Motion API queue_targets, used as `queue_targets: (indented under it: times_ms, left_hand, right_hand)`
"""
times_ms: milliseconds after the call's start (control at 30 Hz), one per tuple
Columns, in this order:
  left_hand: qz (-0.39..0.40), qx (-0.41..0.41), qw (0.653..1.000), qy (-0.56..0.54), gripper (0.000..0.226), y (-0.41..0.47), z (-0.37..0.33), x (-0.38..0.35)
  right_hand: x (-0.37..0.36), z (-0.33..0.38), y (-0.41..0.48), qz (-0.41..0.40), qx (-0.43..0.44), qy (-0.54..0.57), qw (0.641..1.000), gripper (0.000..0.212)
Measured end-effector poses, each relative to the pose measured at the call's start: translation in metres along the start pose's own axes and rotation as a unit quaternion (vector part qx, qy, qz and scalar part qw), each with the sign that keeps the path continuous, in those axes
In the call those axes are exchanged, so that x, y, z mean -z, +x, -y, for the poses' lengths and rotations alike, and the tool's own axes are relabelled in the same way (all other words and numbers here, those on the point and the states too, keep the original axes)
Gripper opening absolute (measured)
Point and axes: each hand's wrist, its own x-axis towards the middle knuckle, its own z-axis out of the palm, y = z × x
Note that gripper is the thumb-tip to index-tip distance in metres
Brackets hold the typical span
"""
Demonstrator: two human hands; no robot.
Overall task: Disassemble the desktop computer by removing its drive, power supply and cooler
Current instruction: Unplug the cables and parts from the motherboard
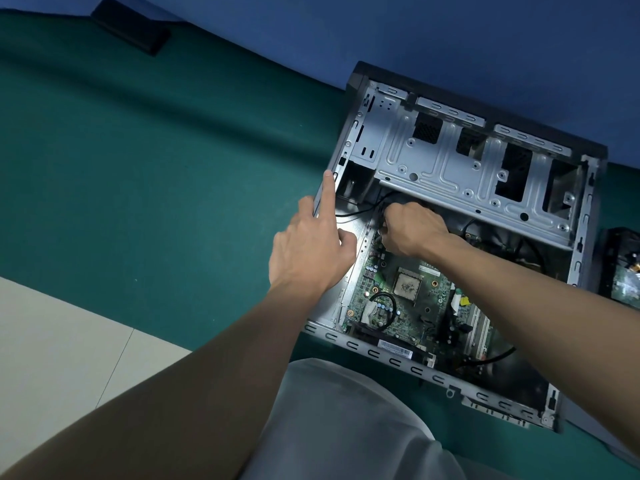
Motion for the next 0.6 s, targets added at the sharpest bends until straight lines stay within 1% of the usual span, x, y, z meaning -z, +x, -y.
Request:
queue_targets:
  times_ms: [67,133,200,233,267,333,433,533,567,600]
  left_hand:
    - [0.000,0.000,1.000,0.001,0.083,-0.0003,0.0001,-0.0002]
    - [0.001,-0.001,1.000,0.001,0.083,-0.0002,0.0000,-0.0002]
    - [0.000,-0.002,1.000,0.001,0.083,-0.0002,-0.0001,-0.0002]
    - [0.000,-0.001,1.000,0.001,0.083,-0.0003,0.0000,-0.0001]
    - [0.000,0.000,1.000,0.001,0.083,-0.0002,0.0001,0.0000]
    - [0.000,0.003,1.000,0.000,0.083,-0.0003,-0.0001,0.0003]
    - [0.000,0.002,1.000,0.001,0.083,-0.0003,-0.0005,0.0005]
    - [0.002,0.002,1.000,0.002,0.083,-0.0007,-0.0002,0.0002]
    - [0.003,0.002,1.000,0.002,0.083,-0.0008,-0.0002,0.0001]
    - [0.003,0.001,1.000,0.003,0.083,-0.0009,-0.0004,0.0002]
  right_hand:
    - [0.0004,-0.0011,0.0007,0.008,0.003,0.027,1.000,0.019]
    - [-0.0019,-0.0017,0.0013,0.004,0.004,0.026,1.000,0.015]
    - [-0.0068,-0.0024,0.0010,-0.013,-0.002,0.007,1.000,0.034]
    - [-0.0077,-0.0021,0.0002,-0.023,-0.009,0.000,1.000,0.040]
    - [-0.0083,-0.0016,-0.0003,-0.033,-0.012,0.002,0.999,0.037]
    - [-0.0067,0.0011,-0.0013,-0.033,-0.014,0.005,0.999,0.026]
    - [-0.0029,0.0025,-0.0001,-0.018,-0.020,0.037,0.999,0.020]
    - [-0.0024,0.0006,0.0023,0.010,-0.011,0.047,0.999,0.006]
    - [-0.0033,-0.0010,0.0029,0.011,-0.009,0.035,0.999,0.007]
    - [-0.0047,-0.0021,0.0032,0.004,-0.012,0.017,1.000,0.019]
